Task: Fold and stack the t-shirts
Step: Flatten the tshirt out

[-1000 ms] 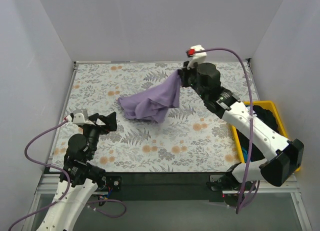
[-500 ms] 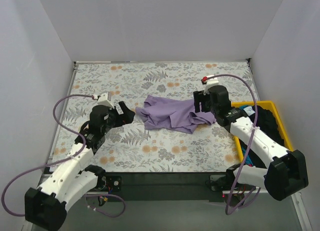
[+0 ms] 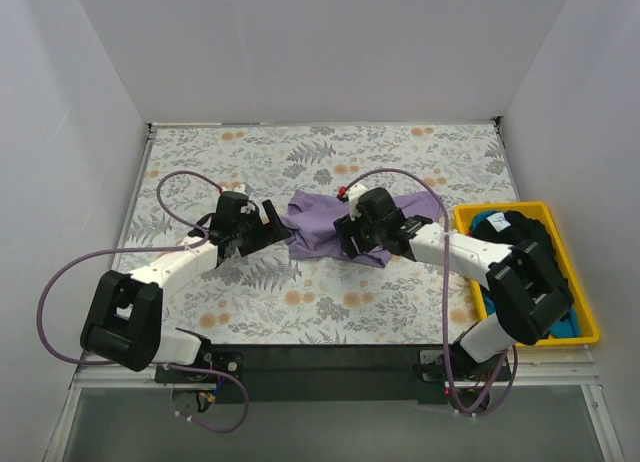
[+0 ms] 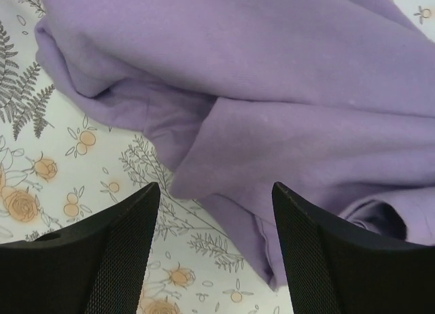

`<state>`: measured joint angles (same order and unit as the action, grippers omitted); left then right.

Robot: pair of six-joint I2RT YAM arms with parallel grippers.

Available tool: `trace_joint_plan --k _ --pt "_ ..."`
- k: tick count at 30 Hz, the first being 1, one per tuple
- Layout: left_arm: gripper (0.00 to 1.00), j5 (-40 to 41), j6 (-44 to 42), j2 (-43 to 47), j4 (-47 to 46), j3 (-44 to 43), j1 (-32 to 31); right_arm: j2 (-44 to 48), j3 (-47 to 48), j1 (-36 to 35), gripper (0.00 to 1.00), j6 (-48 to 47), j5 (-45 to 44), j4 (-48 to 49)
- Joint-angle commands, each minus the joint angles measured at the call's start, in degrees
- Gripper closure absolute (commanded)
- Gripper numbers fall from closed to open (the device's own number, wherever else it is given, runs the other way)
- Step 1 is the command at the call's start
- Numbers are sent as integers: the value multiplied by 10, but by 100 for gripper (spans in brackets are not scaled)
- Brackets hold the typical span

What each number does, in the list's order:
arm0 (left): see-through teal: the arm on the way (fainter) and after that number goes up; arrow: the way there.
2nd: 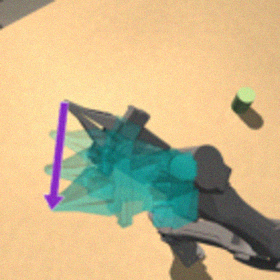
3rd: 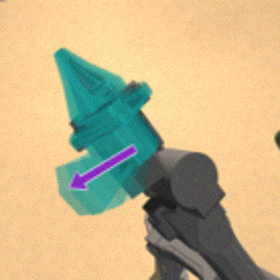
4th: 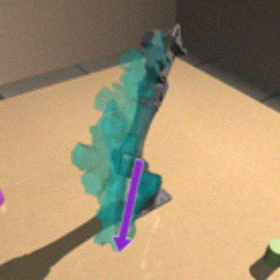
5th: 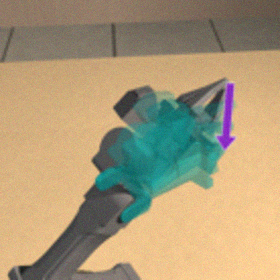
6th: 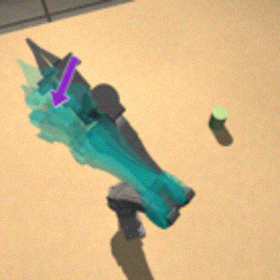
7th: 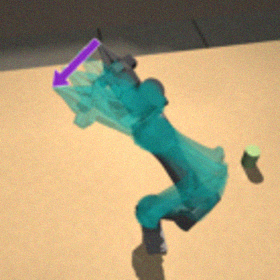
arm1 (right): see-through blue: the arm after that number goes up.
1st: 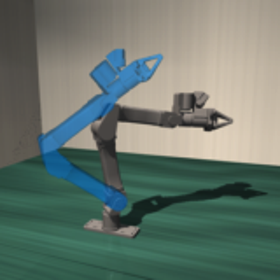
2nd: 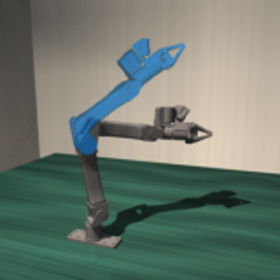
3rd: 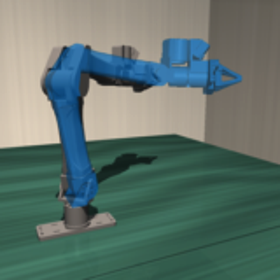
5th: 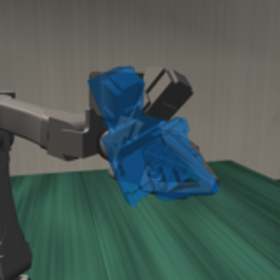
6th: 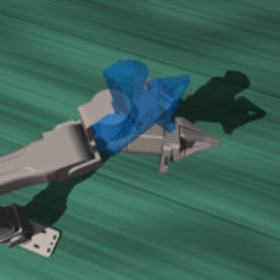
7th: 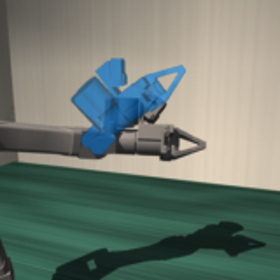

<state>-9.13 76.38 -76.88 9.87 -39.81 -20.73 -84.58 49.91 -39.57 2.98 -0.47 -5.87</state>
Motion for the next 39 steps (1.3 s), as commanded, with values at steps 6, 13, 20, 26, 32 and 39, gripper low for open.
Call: trace_joint_plan --k 6,13,20,26,32,39 --pt "17 -27 23 -42 -41 -18 -2 -88 73 -31 29 38 -74 19" --pt "17 -23 31 -63 -42 -22 -2 -46 42 -22 98 40 -221 2" --pt "18 -19 28 -76 -45 -39 -4 82 -26 126 99 91 -194 -27" --pt "21 -31 41 -121 -55 -73 -18 120 -45 163 99 91 -158 -28" --pt "26 -27 54 -180 -62 -104 -29 120 -48 167 99 93 -143 -28" --pt "100 57 36 -174 -6 -131 -18 147 -54 198 99 95 -145 -30"
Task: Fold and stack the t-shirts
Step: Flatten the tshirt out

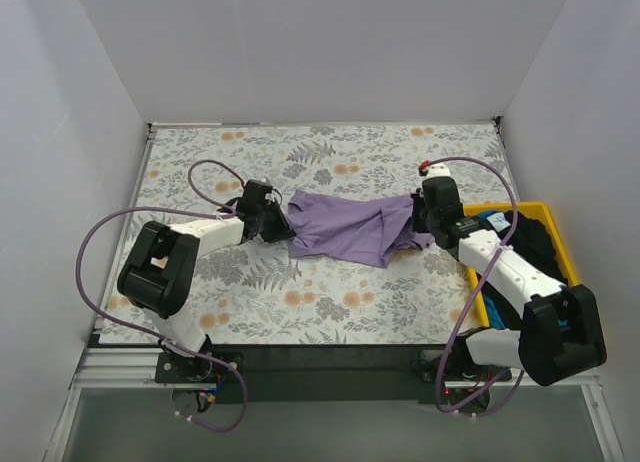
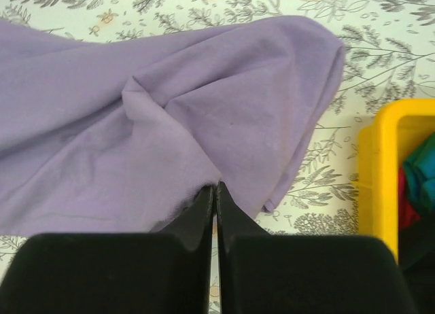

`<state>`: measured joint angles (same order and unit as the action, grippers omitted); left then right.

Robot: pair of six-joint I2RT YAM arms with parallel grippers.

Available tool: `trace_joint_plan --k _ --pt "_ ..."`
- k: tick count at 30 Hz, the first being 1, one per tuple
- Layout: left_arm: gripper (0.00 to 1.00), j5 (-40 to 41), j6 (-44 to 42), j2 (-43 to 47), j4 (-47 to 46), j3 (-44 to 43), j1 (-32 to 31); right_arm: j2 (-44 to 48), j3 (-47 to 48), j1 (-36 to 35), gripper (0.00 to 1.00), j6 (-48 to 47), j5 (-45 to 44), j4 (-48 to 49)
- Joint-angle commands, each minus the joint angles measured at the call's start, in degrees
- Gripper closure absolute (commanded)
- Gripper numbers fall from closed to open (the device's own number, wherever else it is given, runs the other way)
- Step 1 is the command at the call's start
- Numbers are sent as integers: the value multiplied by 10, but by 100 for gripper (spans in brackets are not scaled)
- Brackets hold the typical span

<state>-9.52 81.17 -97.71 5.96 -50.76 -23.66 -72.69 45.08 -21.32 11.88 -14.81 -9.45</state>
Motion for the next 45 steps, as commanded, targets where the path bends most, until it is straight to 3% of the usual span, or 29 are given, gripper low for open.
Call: trace_joint_plan --k 1,5,10,15,26,35,36,37,40,41,45 --pt "100 73 -14 45 45 -24 20 35 -7 25 99 7 -4 7" --pt "100 165 -58 124 169 -54 94 68 -10 46 99 18 -27 -6" --pt "100 298 -160 223 230 -116 137 116 -17 56 99 28 -53 -9" --pt "100 297 -172 219 244 -136 139 123 -16 57 99 29 -35 -9" --pt "98 227 -183 71 234 -225 138 57 16 57 99 27 0 -4" --pt "95 211 -196 -166 290 -508 119 -39 69 59 99 11 -22 2" --pt "93 202 -196 -178 291 -528 116 -46 79 62 99 10 -29 2" --pt "76 192 -192 -186 291 -546 113 -53 84 62 99 8 -32 3" --pt "52 162 -193 -172 259 -532 99 -76 97 70 99 6 -39 3" --pt "42 141 -190 -156 217 -482 96 -83 99 72 99 7 -39 3" --pt "23 137 -153 -31 122 -337 101 -91 102 80 97 8 -31 3"
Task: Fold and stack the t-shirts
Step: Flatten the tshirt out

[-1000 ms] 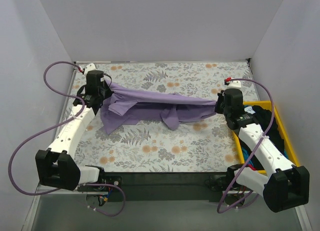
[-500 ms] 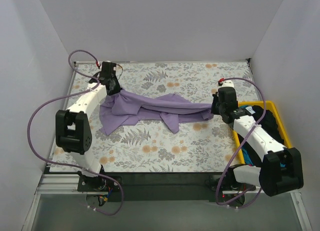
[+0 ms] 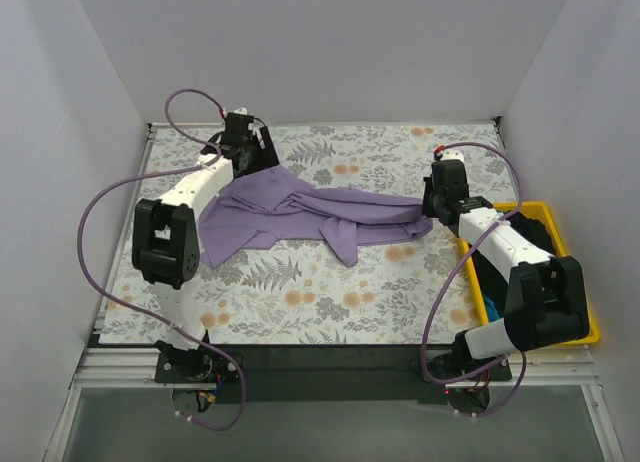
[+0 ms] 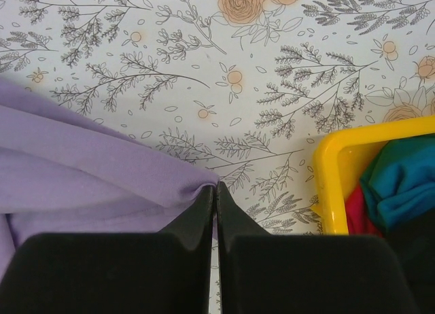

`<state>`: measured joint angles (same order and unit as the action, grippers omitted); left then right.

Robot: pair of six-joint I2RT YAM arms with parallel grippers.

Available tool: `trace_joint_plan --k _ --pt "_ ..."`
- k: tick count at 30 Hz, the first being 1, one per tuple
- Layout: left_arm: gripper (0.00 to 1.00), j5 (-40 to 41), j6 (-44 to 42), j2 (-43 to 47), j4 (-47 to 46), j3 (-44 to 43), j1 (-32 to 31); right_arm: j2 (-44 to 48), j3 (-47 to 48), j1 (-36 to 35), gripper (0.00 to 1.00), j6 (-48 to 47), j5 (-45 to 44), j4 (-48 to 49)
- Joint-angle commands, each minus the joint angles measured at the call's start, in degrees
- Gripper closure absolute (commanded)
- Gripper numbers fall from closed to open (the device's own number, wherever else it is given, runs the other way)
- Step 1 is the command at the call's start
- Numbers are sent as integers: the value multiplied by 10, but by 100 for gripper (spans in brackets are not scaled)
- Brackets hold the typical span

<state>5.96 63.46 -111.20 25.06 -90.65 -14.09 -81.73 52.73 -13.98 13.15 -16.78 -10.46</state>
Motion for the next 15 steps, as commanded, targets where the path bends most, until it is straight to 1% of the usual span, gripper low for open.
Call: trace_joint_plan --k 1,2,3,5,6,9,12,15 --pt "22 -18 34 119 -77 83 12 0 22 6 97 -5 -8 14" --pt "22 -19 59 133 -78 101 19 2 19 6 97 -7 1 15" --pt "22 -33 71 144 -79 143 25 4 14 6 98 -12 20 24" --pt "22 -38 100 173 -91 186 46 7 -1 6 98 -16 41 32" --pt "22 -38 109 180 -95 221 51 8 -5 5 99 -19 58 37" --pt "22 -52 119 206 -96 274 75 2 -17 6 99 -22 55 40" --pt "22 -20 120 248 -77 317 92 3 -20 6 99 -23 43 39" --pt "22 12 125 297 -56 378 105 5 -17 5 99 -22 56 40"
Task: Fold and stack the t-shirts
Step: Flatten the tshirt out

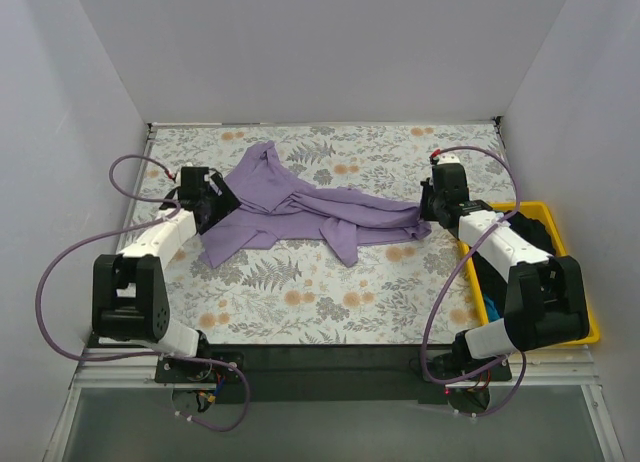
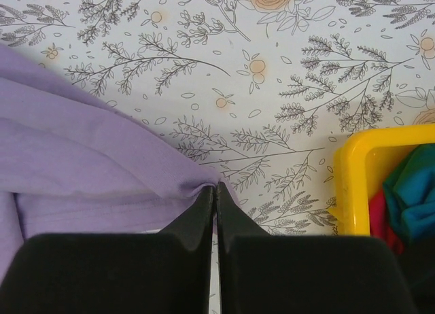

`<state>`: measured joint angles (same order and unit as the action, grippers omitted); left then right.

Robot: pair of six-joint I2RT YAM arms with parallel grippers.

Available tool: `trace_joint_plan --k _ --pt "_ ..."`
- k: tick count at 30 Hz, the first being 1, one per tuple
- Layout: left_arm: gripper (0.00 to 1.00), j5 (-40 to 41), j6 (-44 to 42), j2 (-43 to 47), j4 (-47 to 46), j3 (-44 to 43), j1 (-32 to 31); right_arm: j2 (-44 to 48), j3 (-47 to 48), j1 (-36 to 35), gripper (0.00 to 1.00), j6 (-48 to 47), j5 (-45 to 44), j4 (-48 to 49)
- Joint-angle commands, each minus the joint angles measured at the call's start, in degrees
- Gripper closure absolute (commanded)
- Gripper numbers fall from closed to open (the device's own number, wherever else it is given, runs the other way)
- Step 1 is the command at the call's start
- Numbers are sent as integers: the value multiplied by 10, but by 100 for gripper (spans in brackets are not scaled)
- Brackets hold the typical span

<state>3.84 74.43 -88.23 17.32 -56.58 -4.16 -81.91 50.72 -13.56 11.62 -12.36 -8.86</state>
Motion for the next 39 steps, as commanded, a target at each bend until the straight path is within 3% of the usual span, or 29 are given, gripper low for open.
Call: trace_joint_plan --k 1,11,24,27,28,30,31,32,35,39 --pt "22 41 15 80 27 67 7 7 6 2 99 -7 17 24" --pt "28 86 -17 149 68 155 7 -41 43 2 99 -11 40 24" --pt "37 62 -22 97 72 180 7 -94 89 1 99 -24 35 24" --pt "53 47 -24 82 67 177 6 -123 118 2 99 -38 23 24" --pt "67 41 -25 81 66 178 6 -132 130 2 99 -47 15 24" --pt "82 35 -25 82 61 177 5 -155 176 3 97 -39 -47 3" --pt "94 33 -26 84 59 178 5 -161 194 3 90 -38 -60 -4" --pt "100 30 -27 86 58 177 5 -166 208 3 65 -41 -56 -11" --pt "100 28 -28 103 54 179 5 -158 230 -20 37 -62 -2 -31" --pt "100 20 -30 117 54 177 5 -95 181 -85 32 -80 73 -34"
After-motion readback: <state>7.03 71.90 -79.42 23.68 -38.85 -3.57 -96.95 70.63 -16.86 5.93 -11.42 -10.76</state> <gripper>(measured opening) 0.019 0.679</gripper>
